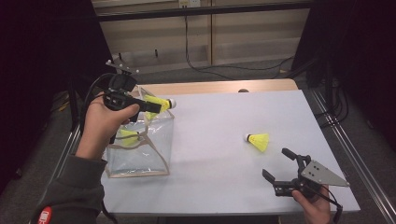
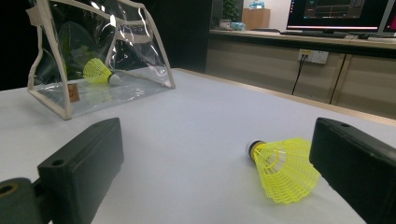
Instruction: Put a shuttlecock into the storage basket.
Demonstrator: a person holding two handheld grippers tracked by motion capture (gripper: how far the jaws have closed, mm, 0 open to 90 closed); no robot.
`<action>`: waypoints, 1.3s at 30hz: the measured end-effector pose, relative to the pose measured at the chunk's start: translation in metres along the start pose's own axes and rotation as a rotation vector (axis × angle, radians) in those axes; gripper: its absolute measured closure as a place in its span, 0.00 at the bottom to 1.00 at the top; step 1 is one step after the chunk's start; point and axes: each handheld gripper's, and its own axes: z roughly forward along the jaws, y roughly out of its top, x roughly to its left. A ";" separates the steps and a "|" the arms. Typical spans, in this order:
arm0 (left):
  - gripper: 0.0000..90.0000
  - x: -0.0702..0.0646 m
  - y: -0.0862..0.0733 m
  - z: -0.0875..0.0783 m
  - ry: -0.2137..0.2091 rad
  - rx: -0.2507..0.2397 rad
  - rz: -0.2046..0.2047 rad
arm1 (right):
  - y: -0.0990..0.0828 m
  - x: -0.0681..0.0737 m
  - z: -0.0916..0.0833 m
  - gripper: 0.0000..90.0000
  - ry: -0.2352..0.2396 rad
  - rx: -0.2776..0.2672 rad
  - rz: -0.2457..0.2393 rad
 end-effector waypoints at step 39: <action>0.99 0.027 -0.004 -0.016 0.083 -0.012 -0.053 | -0.001 -0.001 0.000 0.03 0.001 0.001 0.002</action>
